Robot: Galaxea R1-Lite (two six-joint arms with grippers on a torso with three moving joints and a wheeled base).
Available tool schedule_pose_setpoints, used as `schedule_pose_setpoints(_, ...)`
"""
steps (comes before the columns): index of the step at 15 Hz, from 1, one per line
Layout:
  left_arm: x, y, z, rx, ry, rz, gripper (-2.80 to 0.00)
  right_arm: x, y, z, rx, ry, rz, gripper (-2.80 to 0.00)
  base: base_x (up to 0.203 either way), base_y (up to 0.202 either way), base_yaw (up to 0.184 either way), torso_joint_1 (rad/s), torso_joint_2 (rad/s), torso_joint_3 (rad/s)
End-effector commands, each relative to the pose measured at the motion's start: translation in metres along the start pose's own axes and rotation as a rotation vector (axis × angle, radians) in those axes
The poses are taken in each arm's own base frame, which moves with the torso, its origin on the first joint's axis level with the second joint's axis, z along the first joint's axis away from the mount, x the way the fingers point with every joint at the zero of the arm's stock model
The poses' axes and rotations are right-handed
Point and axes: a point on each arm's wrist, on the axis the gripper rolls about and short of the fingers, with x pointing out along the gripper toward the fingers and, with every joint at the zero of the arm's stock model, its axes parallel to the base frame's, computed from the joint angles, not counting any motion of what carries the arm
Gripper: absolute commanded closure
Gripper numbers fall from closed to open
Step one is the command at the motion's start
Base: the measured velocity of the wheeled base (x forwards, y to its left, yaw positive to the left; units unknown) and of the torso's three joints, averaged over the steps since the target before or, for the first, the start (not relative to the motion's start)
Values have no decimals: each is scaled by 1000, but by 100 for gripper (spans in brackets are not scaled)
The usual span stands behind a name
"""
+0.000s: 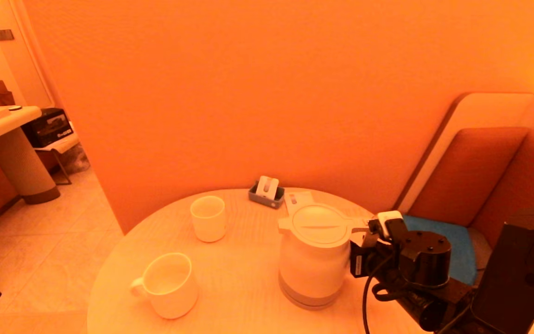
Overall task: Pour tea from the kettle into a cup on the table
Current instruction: Put down the kettle on the table
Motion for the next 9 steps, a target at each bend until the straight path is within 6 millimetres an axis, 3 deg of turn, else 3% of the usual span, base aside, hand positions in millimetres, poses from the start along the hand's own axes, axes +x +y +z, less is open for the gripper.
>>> schedule_pose_setpoints(1, 0, 0, 0, 0, 0, 0, 0, 0, 0, 1, 2, -7, -2, -280, 0, 0, 0, 0, 0, 0)
schedule_pose_setpoints(9, 0, 0, 0, 0, 0, 0, 0, -17, -7, -7, -3, 26, -6, -280, 0, 0, 0, 0, 0, 0)
